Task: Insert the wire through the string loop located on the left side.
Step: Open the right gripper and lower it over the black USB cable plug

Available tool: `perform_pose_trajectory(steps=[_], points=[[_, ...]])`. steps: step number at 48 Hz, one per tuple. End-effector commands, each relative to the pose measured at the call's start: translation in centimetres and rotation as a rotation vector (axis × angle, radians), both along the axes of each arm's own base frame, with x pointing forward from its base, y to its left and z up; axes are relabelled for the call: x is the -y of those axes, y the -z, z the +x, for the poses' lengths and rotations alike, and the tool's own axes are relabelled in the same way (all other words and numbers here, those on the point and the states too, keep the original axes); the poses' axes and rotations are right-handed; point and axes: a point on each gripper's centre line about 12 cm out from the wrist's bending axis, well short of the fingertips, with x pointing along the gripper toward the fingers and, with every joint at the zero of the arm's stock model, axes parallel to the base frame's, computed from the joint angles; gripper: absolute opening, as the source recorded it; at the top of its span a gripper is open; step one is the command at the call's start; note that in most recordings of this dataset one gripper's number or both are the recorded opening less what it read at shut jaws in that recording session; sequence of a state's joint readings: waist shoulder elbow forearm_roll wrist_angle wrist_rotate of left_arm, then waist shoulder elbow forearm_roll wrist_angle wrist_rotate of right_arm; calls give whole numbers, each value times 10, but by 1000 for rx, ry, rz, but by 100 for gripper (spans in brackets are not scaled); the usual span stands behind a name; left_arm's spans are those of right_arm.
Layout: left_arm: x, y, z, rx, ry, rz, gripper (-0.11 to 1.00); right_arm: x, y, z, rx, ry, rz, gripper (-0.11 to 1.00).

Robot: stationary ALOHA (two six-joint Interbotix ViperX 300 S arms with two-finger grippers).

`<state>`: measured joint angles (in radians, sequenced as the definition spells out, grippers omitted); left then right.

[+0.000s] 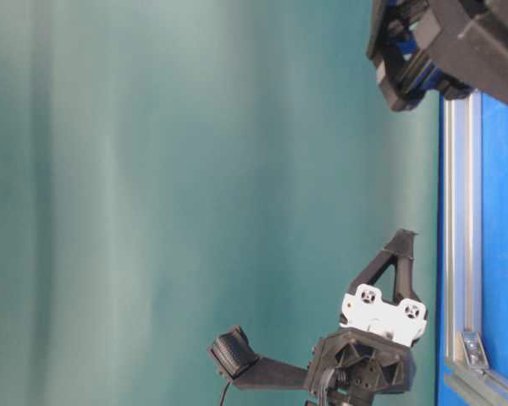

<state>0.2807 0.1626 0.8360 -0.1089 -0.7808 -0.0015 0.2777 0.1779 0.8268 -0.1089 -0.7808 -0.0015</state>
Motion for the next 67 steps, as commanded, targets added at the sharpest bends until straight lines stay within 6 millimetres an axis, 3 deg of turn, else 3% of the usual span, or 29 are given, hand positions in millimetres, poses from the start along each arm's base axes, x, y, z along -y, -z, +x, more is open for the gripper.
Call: perform_pose_trajectory(steps=[1, 31, 37, 46, 49, 54, 67], points=[[2, -18, 2, 34, 20, 30, 0, -1, -17, 1, 41, 1, 21, 1], [-1, -16, -2, 26, 11, 26, 0, 3, -15, 7, -33, 32, 50, 0], [-1, -16, -2, 26, 11, 26, 0, 3, -15, 6, -38, 38, 60, 21], [-1, -16, -2, 26, 11, 24, 0, 6, -16, 8, -40, 67, 81, 77], [0, -16, -3, 25, 11, 24, 0, 6, -16, 8, -41, 73, 86, 90], [0, -16, -3, 25, 11, 24, 0, 7, -14, 8, -50, 82, 90, 84], [-2, -17, -2, 27, 8, 25, 0, 8, 8, 16, -98, 117, 100, 86]])
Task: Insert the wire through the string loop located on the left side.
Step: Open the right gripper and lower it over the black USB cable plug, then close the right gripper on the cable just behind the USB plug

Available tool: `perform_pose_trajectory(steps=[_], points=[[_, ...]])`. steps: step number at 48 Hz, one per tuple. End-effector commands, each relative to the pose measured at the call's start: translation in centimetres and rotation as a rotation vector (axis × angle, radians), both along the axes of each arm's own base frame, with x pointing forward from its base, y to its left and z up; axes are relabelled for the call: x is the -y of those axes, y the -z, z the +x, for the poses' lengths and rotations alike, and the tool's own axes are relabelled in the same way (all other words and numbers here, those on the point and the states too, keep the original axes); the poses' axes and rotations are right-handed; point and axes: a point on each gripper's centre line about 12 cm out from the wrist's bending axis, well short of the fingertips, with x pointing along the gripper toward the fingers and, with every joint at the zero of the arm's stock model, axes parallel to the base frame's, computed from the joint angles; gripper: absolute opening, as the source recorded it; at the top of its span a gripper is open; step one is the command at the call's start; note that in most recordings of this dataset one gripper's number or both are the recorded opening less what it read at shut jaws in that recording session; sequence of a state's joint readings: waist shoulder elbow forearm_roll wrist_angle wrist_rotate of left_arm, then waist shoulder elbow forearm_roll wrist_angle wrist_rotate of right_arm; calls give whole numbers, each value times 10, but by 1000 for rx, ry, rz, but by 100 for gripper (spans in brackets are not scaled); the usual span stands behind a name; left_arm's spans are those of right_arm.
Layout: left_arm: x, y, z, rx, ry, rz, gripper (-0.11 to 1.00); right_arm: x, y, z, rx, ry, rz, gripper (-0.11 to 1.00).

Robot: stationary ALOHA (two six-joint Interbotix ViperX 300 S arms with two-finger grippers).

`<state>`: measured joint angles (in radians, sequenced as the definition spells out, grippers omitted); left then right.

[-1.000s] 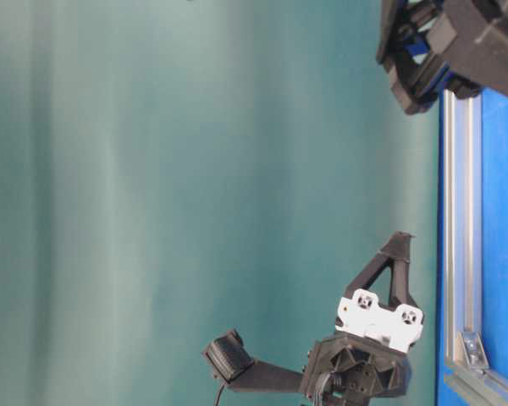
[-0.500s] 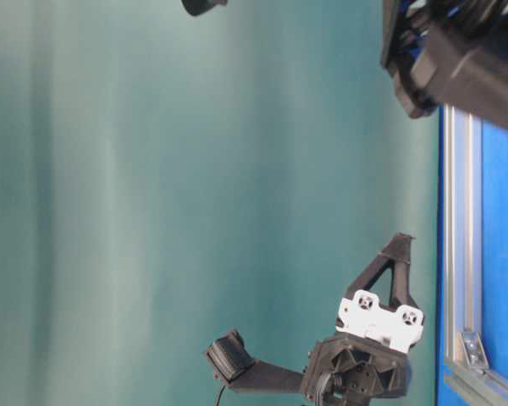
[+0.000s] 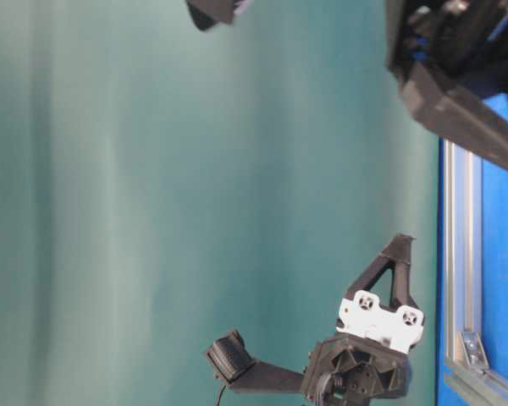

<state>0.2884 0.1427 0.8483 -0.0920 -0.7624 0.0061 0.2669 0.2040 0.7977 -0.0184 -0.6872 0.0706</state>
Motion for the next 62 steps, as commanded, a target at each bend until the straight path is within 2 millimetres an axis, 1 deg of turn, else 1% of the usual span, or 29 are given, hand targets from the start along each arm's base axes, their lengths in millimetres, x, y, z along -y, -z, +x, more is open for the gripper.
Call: perform_pose_trajectory(steps=[1, 14, 20, 31, 38, 41, 44, 49, 53, 56, 62], points=[[-2, -15, 2, 44, -1, 14, 0, -2, -2, 8, 17, 12, 15, 86], [-1, -14, 1, 40, -1, 11, 0, -7, 32, 24, -51, 29, 33, 86], [-1, -14, 1, 40, -1, 11, 0, -9, 41, 27, -68, 30, 38, 86], [-1, -14, 1, 41, -2, 10, 0, -11, 40, 28, -55, 26, 43, 86], [-1, -14, 1, 42, -2, 7, 0, -11, 41, 28, -59, 25, 41, 80], [-1, -14, 1, 42, -1, 6, 0, -11, 42, 28, -62, 25, 40, 72], [-1, -14, 1, 42, -3, 5, 0, -11, 41, 28, -61, 24, 40, 57], [-1, -14, 1, 42, -3, 5, 0, -11, 41, 28, -58, 19, 37, 27], [-1, -14, 1, 44, -3, 6, 0, -12, 42, 27, -59, 16, 33, 8], [-1, -14, 1, 44, -3, 6, 0, -12, 42, 27, -63, 13, 30, 1], [-1, -14, 1, 42, -2, 5, 0, -12, 42, 27, -63, 12, 30, 1]])
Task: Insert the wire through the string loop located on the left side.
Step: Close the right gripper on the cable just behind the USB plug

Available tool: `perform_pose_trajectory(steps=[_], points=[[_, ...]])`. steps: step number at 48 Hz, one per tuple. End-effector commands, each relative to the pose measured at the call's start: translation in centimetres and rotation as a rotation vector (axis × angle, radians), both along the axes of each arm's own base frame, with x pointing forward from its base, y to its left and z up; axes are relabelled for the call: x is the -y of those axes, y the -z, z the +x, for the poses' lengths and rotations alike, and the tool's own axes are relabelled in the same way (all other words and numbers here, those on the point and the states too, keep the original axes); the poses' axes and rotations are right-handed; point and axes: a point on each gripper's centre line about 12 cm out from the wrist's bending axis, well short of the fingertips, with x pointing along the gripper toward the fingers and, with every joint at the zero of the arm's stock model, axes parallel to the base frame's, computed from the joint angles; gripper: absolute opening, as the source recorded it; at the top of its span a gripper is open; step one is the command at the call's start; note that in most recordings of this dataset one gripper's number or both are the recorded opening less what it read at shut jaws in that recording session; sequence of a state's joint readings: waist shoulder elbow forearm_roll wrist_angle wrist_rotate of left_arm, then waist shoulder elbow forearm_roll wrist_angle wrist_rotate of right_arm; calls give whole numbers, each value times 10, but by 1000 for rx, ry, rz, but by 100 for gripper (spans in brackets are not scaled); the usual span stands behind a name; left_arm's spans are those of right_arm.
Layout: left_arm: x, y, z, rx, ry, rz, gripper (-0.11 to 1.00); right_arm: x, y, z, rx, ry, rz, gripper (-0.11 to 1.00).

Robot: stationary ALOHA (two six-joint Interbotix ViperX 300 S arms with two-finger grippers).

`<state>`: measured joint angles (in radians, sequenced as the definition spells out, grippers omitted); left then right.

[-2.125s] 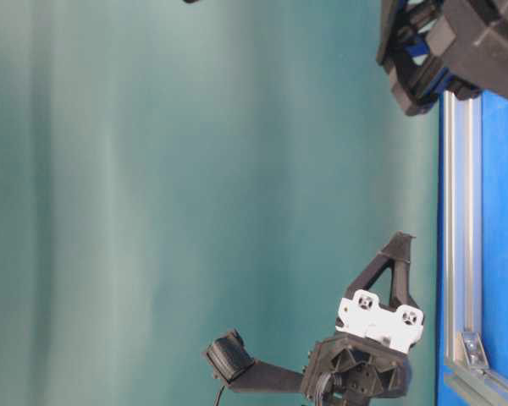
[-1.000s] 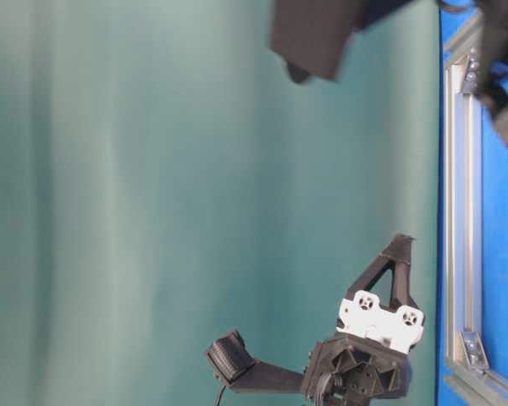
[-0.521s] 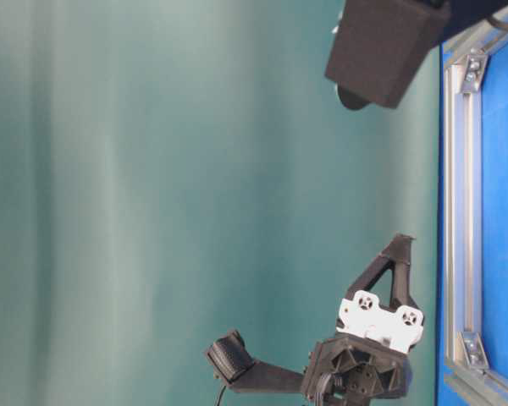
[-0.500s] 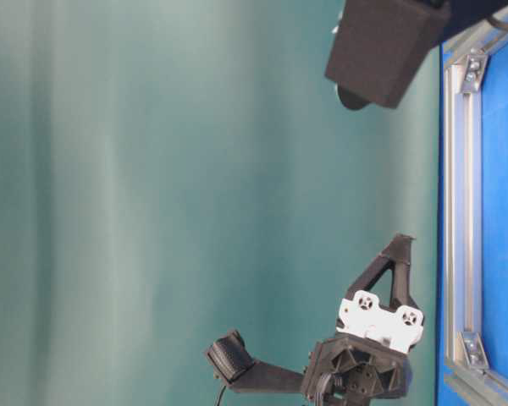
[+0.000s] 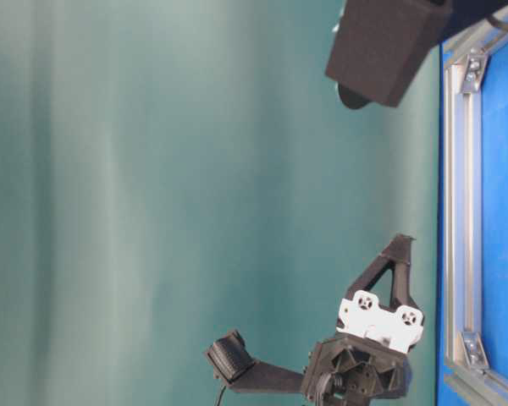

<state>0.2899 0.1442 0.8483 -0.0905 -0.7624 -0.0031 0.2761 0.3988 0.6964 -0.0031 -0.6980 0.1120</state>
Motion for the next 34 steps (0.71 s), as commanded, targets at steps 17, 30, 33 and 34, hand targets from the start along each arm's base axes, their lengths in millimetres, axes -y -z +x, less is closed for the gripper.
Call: perform_pose_trajectory(steps=[17, 30, 33, 34], points=[[-1, -14, 2, 42, 0, 11, 0, -2, -17, 4, 48, -5, 9, 0], [-1, -14, 2, 42, 0, 11, 0, 3, -46, 2, 57, 4, 7, 0], [-1, -15, 2, 43, 0, 13, 0, 6, -57, 0, 54, 8, 2, 0], [-1, -15, 2, 44, 0, 14, 0, 6, -60, 0, 55, 7, 1, 0]])
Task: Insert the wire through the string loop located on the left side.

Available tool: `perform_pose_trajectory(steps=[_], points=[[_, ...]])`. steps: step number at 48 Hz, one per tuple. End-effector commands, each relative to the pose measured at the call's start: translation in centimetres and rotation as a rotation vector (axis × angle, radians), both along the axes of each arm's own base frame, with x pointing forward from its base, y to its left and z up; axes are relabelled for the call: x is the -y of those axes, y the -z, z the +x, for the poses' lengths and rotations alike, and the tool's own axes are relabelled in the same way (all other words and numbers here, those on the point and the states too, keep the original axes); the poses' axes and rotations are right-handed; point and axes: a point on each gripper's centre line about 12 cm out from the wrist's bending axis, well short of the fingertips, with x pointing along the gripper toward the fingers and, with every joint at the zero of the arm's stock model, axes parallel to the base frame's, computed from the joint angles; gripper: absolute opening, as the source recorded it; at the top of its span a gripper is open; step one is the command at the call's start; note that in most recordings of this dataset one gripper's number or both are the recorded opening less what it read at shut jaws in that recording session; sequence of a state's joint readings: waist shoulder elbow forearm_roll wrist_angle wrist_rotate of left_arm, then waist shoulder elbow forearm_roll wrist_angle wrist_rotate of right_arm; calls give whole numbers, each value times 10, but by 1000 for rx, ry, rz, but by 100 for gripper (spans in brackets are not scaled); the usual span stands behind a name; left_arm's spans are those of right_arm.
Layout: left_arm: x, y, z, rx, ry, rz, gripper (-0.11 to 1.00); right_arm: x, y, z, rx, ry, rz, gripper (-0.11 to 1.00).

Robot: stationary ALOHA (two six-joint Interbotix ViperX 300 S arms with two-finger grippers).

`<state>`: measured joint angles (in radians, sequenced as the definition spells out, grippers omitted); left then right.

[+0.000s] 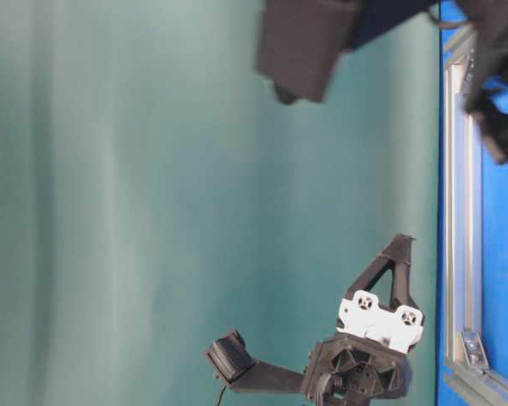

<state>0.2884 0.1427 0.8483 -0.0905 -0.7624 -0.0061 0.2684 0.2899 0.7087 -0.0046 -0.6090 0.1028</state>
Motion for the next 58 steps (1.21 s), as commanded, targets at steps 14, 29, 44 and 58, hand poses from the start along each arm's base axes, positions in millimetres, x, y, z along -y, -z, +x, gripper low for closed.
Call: perform_pose_trajectory(steps=[14, 29, 44, 58], points=[[-2, -15, 2, 43, 0, 16, 0, 3, -46, 0, 41, -2, -16, 0], [-1, -15, 1, 43, 0, 16, 0, 4, -44, -1, 39, -2, -21, 0], [-1, -14, 1, 40, 1, 15, 0, 4, -44, -1, 39, -2, -21, 0], [-1, -15, 1, 42, 1, 16, 0, 5, -44, -1, 39, -1, -21, 0]])
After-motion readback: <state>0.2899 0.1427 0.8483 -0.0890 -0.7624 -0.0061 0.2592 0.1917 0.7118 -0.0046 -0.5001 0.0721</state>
